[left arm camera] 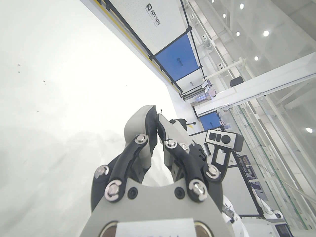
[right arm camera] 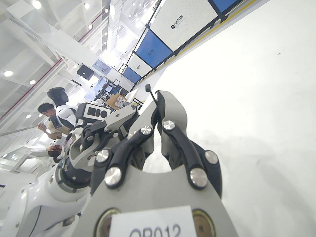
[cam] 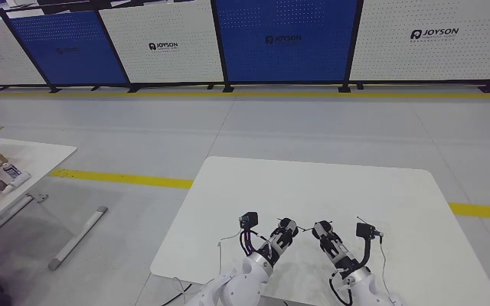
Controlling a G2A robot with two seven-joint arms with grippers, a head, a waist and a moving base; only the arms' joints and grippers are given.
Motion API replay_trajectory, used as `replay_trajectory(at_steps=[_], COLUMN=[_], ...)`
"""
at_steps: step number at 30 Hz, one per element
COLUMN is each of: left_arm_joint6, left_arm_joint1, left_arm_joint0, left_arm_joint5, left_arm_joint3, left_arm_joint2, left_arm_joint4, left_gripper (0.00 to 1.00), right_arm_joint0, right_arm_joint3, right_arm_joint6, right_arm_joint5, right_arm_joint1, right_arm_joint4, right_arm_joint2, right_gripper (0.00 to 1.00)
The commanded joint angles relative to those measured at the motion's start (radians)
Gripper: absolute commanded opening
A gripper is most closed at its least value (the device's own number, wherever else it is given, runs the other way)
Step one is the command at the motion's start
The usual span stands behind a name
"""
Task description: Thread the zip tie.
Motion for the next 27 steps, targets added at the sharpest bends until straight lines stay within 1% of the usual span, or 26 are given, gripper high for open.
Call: replay_trajectory(at_steps=[1, 12, 27], left_arm_joint6=[0.0, 0.0, 0.0], left_arm_joint1=[0.0, 0.0, 0.0], left_arm_joint0=[0.0, 0.0, 0.0], left_arm_joint5=[0.0, 0.0, 0.0], left_arm_joint3=[0.0, 0.0, 0.0], left_arm_joint2=[0.0, 0.0, 0.0], left_arm_joint4=[0.0, 0.0, 0.0], left_gripper=[0.0, 0.0, 0.0], right_arm_joint0=[0.0, -0.014, -0.022], right_arm_joint3=[0.0, -0.011, -0.018], right_arm_joint6=[0.0, -0.018, -0.006], right_arm_joint5=[0.0, 0.004, 0.007], right_arm_joint1=[0.0, -0.003, -0.008], right_arm_joint4=[0.0, 0.005, -0.002], right_arm_joint2=[0.0, 0.015, 0.026], right_gripper=[0.0, 0.0, 0.0])
